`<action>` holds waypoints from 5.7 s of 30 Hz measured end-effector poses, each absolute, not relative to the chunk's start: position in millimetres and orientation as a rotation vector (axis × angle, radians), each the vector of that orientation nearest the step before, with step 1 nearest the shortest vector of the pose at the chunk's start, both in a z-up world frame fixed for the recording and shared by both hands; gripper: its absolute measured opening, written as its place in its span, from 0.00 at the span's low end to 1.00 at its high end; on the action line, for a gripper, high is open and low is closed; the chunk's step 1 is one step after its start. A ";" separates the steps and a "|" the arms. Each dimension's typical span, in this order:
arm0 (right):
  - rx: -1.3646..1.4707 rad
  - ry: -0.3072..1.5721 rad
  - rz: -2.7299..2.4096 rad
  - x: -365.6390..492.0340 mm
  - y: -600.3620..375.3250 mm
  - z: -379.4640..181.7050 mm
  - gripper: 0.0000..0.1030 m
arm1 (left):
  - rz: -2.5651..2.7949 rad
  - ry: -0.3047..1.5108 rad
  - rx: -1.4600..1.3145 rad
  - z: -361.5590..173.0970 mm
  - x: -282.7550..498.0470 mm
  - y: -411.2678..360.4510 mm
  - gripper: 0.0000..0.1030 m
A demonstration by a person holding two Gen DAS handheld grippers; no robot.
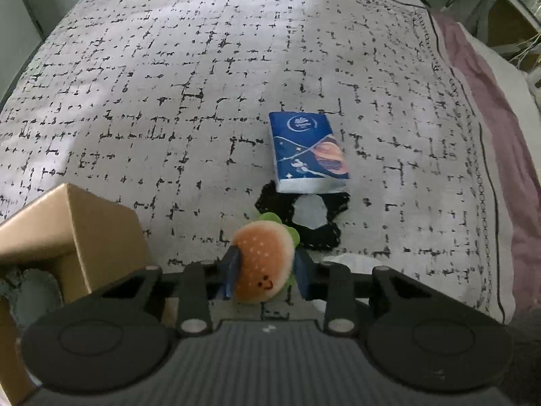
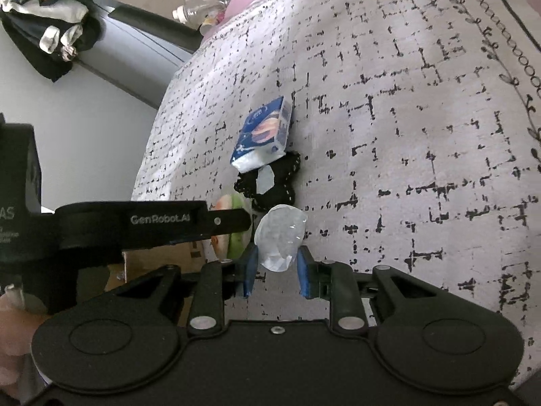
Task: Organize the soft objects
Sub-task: 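Grasp the burger squishy with the left gripper while the right grasps the white bag, then carry both held items over the cardboard box and lower them, then open both grippers to drop the burger and bag into the box, then move the left gripper to the blue tissue pack while the right approaches the black lace item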
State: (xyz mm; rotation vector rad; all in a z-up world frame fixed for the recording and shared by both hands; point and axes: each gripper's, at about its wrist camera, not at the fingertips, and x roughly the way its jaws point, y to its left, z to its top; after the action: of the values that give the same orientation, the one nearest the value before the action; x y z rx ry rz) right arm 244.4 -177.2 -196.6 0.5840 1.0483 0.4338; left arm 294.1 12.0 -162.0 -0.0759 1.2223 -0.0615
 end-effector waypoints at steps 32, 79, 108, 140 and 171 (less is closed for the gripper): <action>0.450 0.889 0.482 201.9 -152.2 -116.3 0.24 | -0.036 1.026 -0.225 -80.0 211.1 56.2 0.31; 0.227 0.888 0.609 196.3 -19.2 -84.5 0.24 | 0.133 0.992 -0.496 -108.5 167.3 193.6 0.35; 0.229 0.912 0.526 201.0 -37.6 -91.6 0.58 | 0.148 1.027 -0.527 -95.1 169.9 196.1 0.47; 0.229 0.864 0.366 231.2 -151.1 -105.8 1.00 | 0.117 1.026 -0.364 -69.7 200.3 110.4 0.72; 0.397 0.879 0.420 288.2 -160.3 -162.1 1.00 | 0.072 1.113 -0.273 -100.0 292.1 54.1 0.72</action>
State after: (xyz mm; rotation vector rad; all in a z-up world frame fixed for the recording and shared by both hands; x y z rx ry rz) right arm 288.2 -160.3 -162.1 0.3972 0.8788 0.4201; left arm 292.1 54.1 -100.0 -0.2729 1.1132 0.0724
